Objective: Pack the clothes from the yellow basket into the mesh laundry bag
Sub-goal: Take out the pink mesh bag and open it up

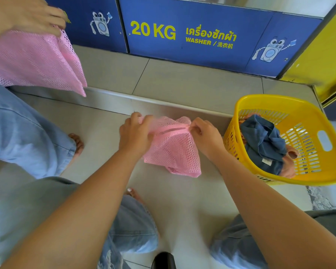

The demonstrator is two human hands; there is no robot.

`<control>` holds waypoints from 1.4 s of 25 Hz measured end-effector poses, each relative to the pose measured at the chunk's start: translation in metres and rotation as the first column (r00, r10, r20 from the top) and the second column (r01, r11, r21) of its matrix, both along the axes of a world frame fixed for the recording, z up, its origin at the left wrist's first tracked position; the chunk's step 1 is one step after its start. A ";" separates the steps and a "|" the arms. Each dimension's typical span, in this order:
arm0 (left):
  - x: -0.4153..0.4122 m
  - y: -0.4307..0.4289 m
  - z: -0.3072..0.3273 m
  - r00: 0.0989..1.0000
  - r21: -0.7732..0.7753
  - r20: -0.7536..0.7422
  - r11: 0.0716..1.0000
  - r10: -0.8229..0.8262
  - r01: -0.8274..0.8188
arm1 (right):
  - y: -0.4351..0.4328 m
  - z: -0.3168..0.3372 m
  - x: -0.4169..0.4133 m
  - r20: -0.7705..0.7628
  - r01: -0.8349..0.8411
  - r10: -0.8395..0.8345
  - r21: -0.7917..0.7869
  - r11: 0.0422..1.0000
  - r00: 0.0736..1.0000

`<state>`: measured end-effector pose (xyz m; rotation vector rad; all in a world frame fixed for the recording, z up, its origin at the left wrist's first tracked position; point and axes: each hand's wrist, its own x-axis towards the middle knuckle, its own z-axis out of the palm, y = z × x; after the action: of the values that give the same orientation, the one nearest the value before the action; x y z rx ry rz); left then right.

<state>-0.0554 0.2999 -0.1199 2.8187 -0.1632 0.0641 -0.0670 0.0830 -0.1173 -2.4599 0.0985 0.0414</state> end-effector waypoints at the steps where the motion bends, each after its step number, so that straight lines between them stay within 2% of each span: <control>1: 0.000 -0.009 0.000 0.995 -0.047 -0.006 0.994 -0.097 0.096 | 0.003 0.001 -0.001 0.016 -0.023 0.022 0.009 1.000 1.000; 4: 0.000 -0.040 -0.001 0.965 -0.147 0.005 0.954 -0.264 0.262 | 0.008 0.003 -0.003 0.046 -0.050 0.050 0.002 0.999 0.998; 10: 0.001 -0.057 -0.003 0.971 -0.198 0.106 0.953 -0.213 0.230 | 0.008 0.005 -0.003 0.074 -0.042 0.042 -0.001 0.999 0.996; 13: 0.002 -0.056 -0.002 0.962 -0.127 0.140 0.960 -0.233 0.251 | 0.008 0.006 -0.005 0.061 -0.047 0.050 -0.049 0.998 0.997; 16: 0.005 -0.042 -0.003 0.956 0.017 0.142 0.966 -0.257 0.257 | 0.002 0.006 -0.003 0.055 -0.001 0.007 -0.110 0.994 0.998; 20: -0.001 -0.002 -0.005 0.978 0.200 0.138 0.971 -0.157 0.128 | -0.015 0.005 0.004 0.030 0.122 -0.119 -0.126 0.985 0.992; 22: -0.006 0.009 -0.005 0.992 0.231 0.083 0.970 -0.099 0.077 | -0.016 0.006 0.003 0.044 0.107 -0.103 -0.111 0.988 0.994; 24: -0.008 0.004 -0.003 0.993 0.155 0.015 0.981 -0.117 0.114 | -0.009 0.008 0.001 0.085 0.040 -0.034 -0.068 0.997 0.996; 26: -0.009 -0.013 0.003 0.982 -0.048 -0.098 0.987 -0.159 0.154 | 0.000 0.010 -0.001 0.126 -0.049 0.059 -0.080 0.996 0.990; 28: -0.008 -0.036 0.005 0.971 -0.163 -0.174 0.977 -0.164 0.136 | 0.006 0.010 -0.003 0.162 -0.125 0.143 -0.118 0.985 0.976; 31: -0.004 -0.053 0.004 0.982 -0.120 -0.055 0.977 -0.183 0.175 | 0.007 0.012 -0.004 0.197 -0.152 0.176 -0.132 0.980 0.964; 35: -0.002 -0.045 0.006 0.965 -0.073 0.067 0.963 -0.255 0.259 | -0.003 0.012 -0.005 0.166 -0.069 0.104 -0.207 0.976 0.981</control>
<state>-0.0572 0.2553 -0.1139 2.6911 -0.5262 0.0903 -0.0720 0.0801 -0.1056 -2.6562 -0.0866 -0.1550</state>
